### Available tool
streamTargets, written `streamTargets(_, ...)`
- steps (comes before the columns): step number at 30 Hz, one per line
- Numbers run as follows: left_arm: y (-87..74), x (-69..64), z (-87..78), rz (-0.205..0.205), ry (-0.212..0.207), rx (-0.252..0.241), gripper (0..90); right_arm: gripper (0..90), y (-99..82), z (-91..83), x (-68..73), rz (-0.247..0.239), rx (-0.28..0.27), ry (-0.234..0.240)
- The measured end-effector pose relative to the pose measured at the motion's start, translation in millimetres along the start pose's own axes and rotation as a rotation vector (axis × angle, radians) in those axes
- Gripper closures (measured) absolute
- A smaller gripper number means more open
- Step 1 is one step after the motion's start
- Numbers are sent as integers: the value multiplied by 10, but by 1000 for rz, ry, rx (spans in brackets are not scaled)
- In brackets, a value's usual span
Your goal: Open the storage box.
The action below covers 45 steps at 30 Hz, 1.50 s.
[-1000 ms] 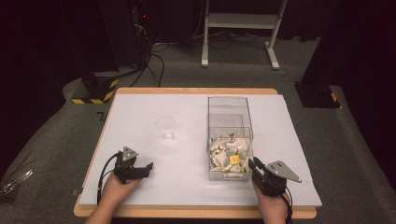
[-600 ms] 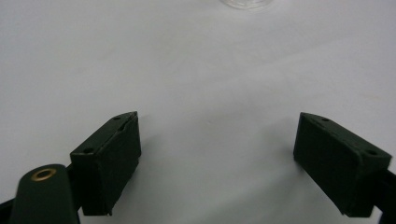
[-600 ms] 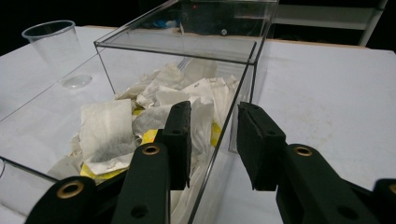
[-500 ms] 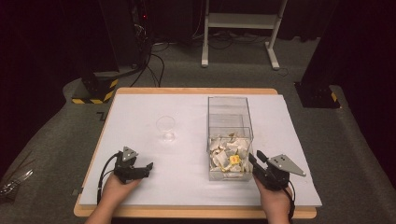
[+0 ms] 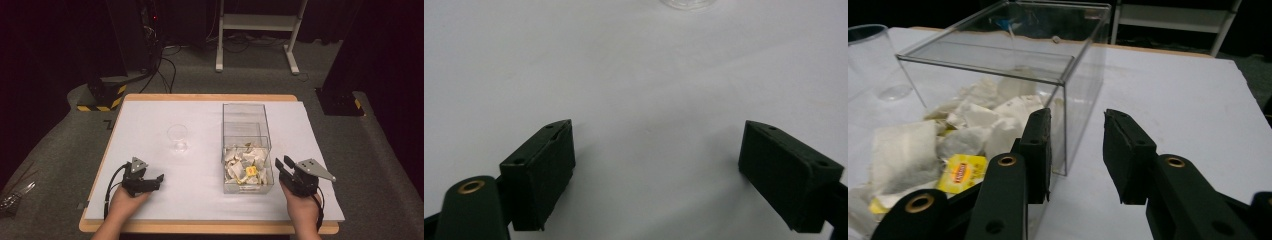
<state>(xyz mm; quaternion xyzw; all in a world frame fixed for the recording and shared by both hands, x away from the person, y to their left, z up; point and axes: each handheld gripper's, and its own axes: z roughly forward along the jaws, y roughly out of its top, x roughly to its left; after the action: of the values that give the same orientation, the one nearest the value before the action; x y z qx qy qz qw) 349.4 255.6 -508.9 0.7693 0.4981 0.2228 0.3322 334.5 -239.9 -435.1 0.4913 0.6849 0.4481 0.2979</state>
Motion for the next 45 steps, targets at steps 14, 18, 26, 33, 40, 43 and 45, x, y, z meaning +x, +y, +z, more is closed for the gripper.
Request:
streamTargets(14,-2,-4,0,-7,3,-4,152,629,-326,233,-196,28,81,-38)
streamTargets(18,-3,-22,-2,-11,13,-3,151,625,-376,260,-182,10,100,-42)
streamTargets(26,4,-13,1,-12,8,2,146,612,-439,274,-214,-15,128,-54)
streamTargets(33,28,-17,0,5,3,14,142,604,-466,315,-217,-46,158,-52)
streamTargets(40,65,-60,-42,47,3,24,139,599,-479,346,-224,-57,170,-46)
streamTargets(43,115,-90,-104,53,-24,-6,134,597,-499,360,-228,-58,181,-35)
streamTargets(45,151,-117,-128,80,-26,-17,135,601,-501,351,-229,-60,173,-33)
